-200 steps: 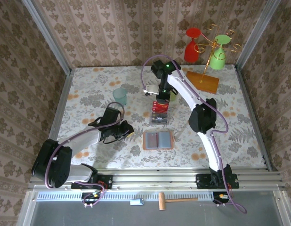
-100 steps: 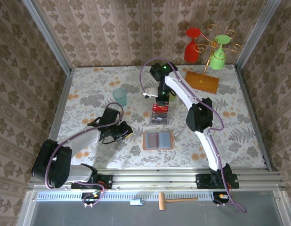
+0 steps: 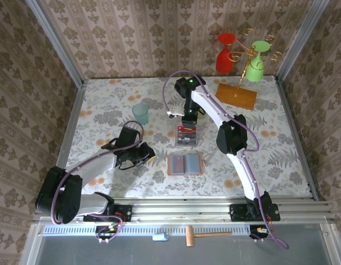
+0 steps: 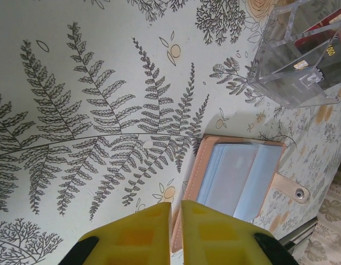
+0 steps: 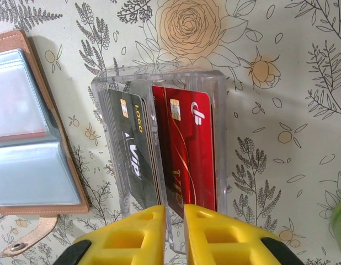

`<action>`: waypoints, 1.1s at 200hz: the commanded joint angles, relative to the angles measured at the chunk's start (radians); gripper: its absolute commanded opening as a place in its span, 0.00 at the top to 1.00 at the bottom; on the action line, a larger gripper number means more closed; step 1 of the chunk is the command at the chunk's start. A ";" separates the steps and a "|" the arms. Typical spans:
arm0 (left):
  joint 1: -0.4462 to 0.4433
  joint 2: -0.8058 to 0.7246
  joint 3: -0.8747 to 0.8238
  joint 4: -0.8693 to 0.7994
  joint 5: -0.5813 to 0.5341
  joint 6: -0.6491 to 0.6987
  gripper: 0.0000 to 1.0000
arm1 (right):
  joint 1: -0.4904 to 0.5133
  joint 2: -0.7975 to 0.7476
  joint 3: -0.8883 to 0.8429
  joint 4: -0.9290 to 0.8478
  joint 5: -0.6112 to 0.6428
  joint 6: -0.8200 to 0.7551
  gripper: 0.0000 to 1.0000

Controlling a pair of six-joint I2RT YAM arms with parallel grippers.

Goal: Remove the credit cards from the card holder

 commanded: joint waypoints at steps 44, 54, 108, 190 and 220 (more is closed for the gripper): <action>0.007 -0.009 -0.001 -0.002 0.019 0.024 0.87 | 0.005 -0.094 -0.023 0.005 0.005 0.089 0.82; 0.005 -0.005 -0.001 0.003 0.021 0.026 0.87 | 0.007 -0.123 -0.067 0.042 0.003 0.113 0.81; -0.022 0.016 -0.025 0.078 0.026 0.008 0.87 | 0.035 -0.324 -0.404 0.346 -0.004 0.337 0.79; -0.116 0.099 -0.036 0.192 0.018 -0.028 0.88 | 0.090 -0.646 -0.920 0.747 -0.018 0.780 0.79; -0.151 0.145 -0.032 0.233 0.018 -0.045 0.88 | 0.093 -0.735 -1.082 0.867 0.003 1.010 0.80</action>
